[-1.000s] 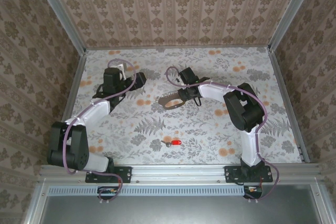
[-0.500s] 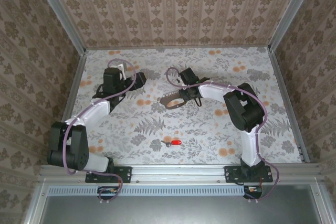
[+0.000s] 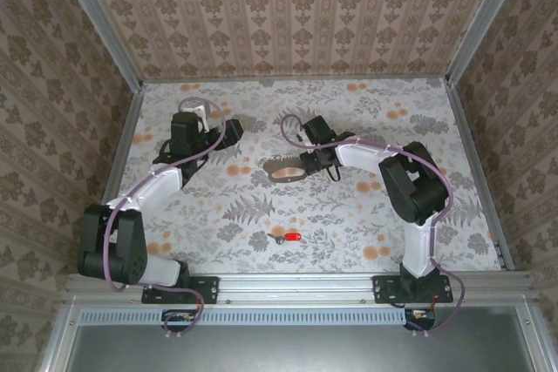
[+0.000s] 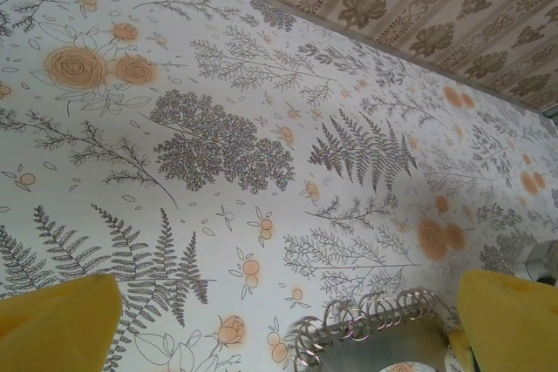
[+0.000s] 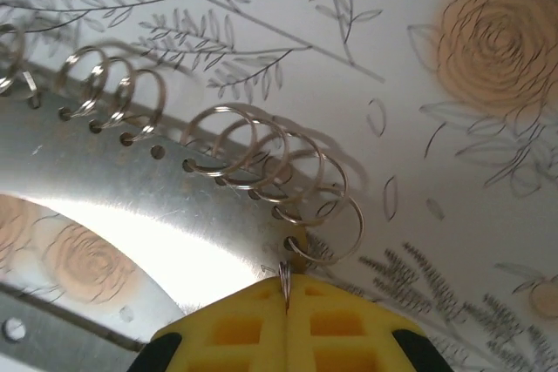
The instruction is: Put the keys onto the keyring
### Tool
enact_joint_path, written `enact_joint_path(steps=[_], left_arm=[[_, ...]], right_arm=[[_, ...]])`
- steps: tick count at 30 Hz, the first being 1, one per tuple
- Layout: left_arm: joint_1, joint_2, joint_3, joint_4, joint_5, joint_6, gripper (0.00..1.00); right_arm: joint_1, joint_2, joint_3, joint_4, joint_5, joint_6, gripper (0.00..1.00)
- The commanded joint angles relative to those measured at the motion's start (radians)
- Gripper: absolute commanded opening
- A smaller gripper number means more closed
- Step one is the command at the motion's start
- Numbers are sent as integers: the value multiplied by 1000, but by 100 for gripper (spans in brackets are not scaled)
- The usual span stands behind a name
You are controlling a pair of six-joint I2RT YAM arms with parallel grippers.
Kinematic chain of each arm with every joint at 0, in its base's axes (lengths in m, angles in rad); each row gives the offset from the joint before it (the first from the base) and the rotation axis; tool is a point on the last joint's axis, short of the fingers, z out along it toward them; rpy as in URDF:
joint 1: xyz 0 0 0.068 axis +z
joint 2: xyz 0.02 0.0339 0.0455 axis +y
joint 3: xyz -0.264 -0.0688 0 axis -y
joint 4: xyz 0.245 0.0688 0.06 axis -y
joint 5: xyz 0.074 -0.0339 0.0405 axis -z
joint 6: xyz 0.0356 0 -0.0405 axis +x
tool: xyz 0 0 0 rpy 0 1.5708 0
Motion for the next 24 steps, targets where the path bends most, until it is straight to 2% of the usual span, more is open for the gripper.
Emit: enact_joint_path(steps=[1, 12, 18, 20, 24], left_arm=[[-1, -33, 17, 11, 21, 10, 100], [-6, -38, 20, 1, 38, 18, 100], [-9, -32, 26, -4, 41, 21, 100], [-9, -32, 28, -4, 42, 21, 100], [-11, -38, 26, -6, 42, 18, 100]], right_arm=[[3, -65, -48, -9, -95, 60, 0], [6, -124, -195, 70, -257, 165, 0], [-2, -175, -221, 93, -215, 172, 26], [-1, -205, -233, 101, -182, 179, 31], [1, -253, -256, 101, -140, 179, 32]])
